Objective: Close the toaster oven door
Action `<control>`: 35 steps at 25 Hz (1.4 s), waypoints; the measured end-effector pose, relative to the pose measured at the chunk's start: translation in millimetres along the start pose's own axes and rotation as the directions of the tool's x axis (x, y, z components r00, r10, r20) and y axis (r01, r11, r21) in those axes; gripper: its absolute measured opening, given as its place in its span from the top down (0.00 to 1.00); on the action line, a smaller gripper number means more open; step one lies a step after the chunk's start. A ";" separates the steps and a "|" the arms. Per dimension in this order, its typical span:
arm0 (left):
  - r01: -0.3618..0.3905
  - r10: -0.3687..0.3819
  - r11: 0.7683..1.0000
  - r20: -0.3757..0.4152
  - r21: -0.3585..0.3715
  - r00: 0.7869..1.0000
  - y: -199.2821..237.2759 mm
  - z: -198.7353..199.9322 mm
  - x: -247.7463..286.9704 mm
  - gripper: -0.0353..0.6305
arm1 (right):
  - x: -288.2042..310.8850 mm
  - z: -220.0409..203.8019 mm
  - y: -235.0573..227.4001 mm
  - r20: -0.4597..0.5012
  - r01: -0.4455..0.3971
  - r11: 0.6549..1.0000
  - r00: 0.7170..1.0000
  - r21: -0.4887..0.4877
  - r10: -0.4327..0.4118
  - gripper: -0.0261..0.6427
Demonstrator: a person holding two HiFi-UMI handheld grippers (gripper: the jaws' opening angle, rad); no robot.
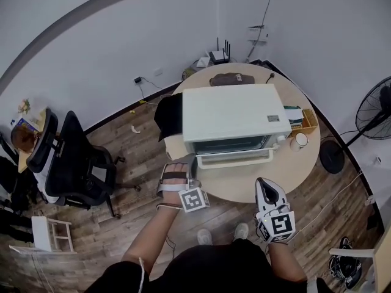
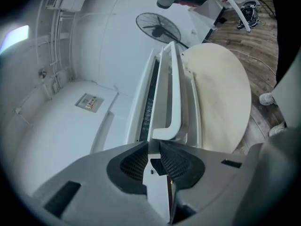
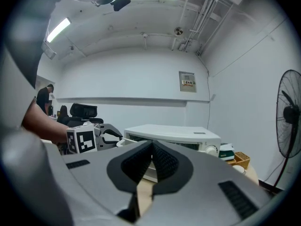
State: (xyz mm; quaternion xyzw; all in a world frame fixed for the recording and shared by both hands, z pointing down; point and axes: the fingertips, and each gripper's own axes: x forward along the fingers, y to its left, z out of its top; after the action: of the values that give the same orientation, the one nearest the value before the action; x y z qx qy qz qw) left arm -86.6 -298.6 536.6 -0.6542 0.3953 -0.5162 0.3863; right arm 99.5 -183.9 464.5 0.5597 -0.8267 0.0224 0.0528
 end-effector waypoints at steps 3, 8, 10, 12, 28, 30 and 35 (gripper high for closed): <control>0.000 0.000 1.000 -0.039 0.001 0.999 5.1 0.0 8.7 0.85 | 3.1 -4.0 -8.5 -0.016 -0.024 1.000 1.000 -0.002 0.024 0.97; -0.006 0.007 1.000 -0.101 0.003 0.995 6.2 -6.0 17.0 0.85 | 7.2 -2.5 -17.7 -0.007 -0.044 0.999 0.999 0.011 0.044 0.97; -0.006 0.007 1.000 -0.105 0.003 0.994 6.6 -5.6 18.5 0.85 | 7.8 -1.5 -20.6 -0.004 -0.053 0.999 0.999 0.012 0.053 0.97; -0.014 0.015 1.000 -0.109 0.011 0.994 9.4 -4.4 19.7 0.85 | 8.5 -1.4 -23.6 -0.002 -0.060 0.998 0.998 0.014 0.060 0.97; 0.007 -0.002 0.999 -0.158 0.034 0.987 19.7 -3.4 33.7 0.84 | 5.7 -0.1 -34.3 0.004 -0.086 0.996 0.996 0.022 0.085 0.97; 0.004 0.002 0.999 -0.161 0.040 0.987 19.6 -4.2 34.0 0.84 | 6.6 0.2 -35.9 0.003 -0.090 0.996 0.996 0.019 0.090 0.97; -0.028 0.033 0.999 -0.158 0.035 0.987 22.2 -3.7 32.9 0.81 | 11.6 2.5 -39.1 0.009 -0.100 0.995 0.995 0.012 0.100 0.97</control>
State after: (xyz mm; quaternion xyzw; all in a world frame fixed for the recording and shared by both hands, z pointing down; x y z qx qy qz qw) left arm -87.8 -337.8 529.1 -0.5988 0.4263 -0.5668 0.3721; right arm 131.3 -209.5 462.5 0.5181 -0.8537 0.0276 0.0446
